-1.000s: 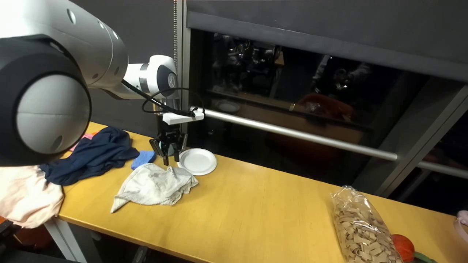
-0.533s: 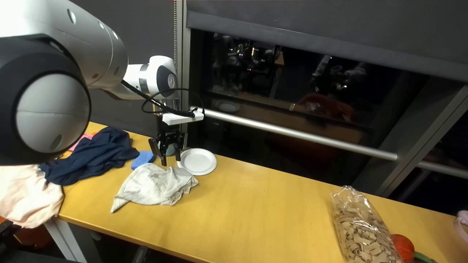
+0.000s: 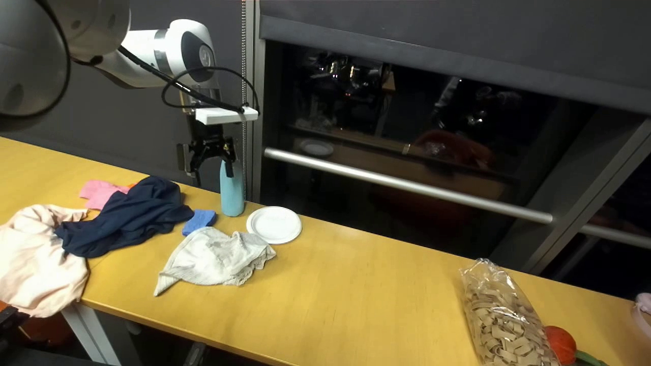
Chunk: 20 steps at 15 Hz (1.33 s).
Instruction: Use the white tea towel to wipe the table
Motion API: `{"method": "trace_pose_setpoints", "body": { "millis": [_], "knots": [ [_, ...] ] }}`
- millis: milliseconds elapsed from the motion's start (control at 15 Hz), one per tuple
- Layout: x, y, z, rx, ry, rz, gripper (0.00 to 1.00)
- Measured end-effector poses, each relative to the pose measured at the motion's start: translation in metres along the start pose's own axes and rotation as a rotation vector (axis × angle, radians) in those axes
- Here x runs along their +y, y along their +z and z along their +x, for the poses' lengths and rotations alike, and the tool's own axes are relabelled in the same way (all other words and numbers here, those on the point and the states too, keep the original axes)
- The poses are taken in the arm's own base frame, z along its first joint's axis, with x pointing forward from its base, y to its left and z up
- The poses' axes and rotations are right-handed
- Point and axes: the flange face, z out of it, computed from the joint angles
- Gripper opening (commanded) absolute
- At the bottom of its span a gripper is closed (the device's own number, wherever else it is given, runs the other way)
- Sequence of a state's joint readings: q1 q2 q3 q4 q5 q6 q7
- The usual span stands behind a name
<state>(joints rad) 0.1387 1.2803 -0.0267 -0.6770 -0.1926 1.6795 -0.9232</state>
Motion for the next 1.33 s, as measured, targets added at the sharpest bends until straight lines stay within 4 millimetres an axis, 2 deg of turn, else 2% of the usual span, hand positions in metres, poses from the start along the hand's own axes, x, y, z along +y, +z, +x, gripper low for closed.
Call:
{"method": "trace_pose_setpoints", "body": {
  "millis": [200,333,733,933,1067,1200,1333],
  "knots": [
    [-0.027,-0.002,0.020,-0.037,0.028,0.024,1.00],
    [-0.043,-0.002,0.025,-0.077,0.098,0.021,1.00],
    [-0.078,-0.004,0.034,-0.182,0.287,-0.193,1.00],
    [-0.104,0.010,0.035,-0.259,0.390,-0.305,1.00],
    [-0.124,0.027,0.031,-0.310,0.449,-0.343,1.00],
    [-0.143,0.048,0.031,-0.271,0.431,-0.314,1.00],
    [-0.154,0.061,0.027,-0.232,0.419,-0.286,1.00]
  ]
}}
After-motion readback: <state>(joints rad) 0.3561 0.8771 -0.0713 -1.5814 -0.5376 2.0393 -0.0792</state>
